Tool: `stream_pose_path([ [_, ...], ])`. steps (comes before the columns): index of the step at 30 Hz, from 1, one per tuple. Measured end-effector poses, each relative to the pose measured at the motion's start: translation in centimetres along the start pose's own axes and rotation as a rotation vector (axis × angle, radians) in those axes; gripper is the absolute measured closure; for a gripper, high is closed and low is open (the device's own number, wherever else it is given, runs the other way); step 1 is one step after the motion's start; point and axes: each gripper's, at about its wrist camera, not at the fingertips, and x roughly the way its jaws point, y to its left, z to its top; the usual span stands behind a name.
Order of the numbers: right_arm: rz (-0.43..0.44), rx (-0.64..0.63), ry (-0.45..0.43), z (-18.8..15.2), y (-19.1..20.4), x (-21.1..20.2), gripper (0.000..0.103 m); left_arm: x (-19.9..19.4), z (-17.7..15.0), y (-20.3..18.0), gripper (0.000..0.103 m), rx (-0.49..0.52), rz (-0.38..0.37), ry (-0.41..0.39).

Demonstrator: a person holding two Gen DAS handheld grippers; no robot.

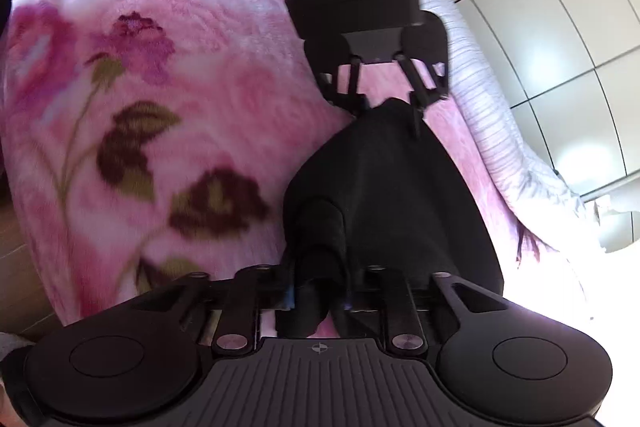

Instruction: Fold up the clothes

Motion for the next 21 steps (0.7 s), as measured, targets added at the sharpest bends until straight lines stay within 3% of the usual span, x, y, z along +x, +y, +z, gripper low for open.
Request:
stream_pose_path([
  [3, -0.006, 0.009, 0.002, -2.1, -1.0, -1.6, 0.093, -1.9, 2.0, 1.1, 0.087, -0.077, -0.010, 0.025],
  [5, 0.000, 0.016, 0.022, -4.3, -1.3, -2.7, 0.094, -3.8, 3.8, 2.2, 0.087, -0.198, -0.050, 0.028],
  [8, 0.002, 0.063, 0.055, -7.5, -1.4, -3.9, 0.093, -5.2, 6.5, 2.0, 0.086, -0.237, -0.070, 0.043],
  [9, -0.002, 0.094, 0.066, -8.0, -1.4, -4.2, 0.090, -5.4, 6.9, 1.7, 0.084, -0.243, -0.066, 0.055],
  [11, -0.036, 0.134, 0.084, -8.4, -1.1, -4.8, 0.070, -5.6, 7.2, 1.2, 0.075, -0.233, -0.056, 0.068],
  [12, -0.056, 0.143, 0.099, -8.4, -0.8, -5.2, 0.052, -5.5, 7.1, 0.9, 0.072, -0.217, -0.050, 0.070],
  [13, -0.088, 0.137, 0.102, -8.3, -0.2, -5.5, 0.043, -5.4, 7.0, 0.6, 0.073, -0.202, -0.044, 0.072],
  [16, -0.177, 0.044, 0.070, -7.5, 1.8, -6.3, 0.042, -4.9, 7.0, 0.9, 0.073, -0.185, -0.047, 0.080],
  [21, -0.169, -0.084, 0.022, -5.5, 4.1, -5.3, 0.046, -4.1, 6.9, 2.2, 0.080, -0.198, -0.069, 0.095],
])
